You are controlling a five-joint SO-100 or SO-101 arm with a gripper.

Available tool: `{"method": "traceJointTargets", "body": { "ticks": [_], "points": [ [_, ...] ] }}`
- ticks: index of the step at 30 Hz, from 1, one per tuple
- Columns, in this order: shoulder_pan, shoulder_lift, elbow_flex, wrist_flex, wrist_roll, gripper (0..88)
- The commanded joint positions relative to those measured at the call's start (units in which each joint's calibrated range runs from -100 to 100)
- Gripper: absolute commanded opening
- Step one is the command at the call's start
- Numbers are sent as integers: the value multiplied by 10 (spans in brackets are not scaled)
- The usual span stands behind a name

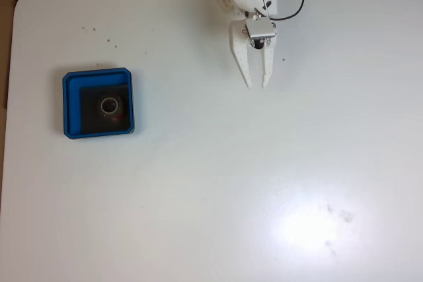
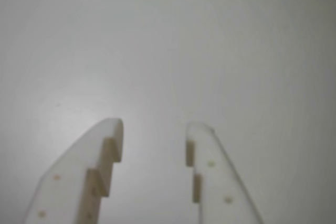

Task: Pick the red roll and drop it in the blue box

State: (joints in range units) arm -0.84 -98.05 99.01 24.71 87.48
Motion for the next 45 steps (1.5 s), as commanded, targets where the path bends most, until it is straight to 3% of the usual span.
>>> {"method": "traceJointTargets", "body": {
  "ticks": [1,17,23,45],
  "points": [
    [-14,-5,9,-9,3,112],
    [-8,-5,9,-7,-3,107],
    [-8,-5,9,-7,2,0],
    [-8,-5,9,-7,1,6]
  ]
}}
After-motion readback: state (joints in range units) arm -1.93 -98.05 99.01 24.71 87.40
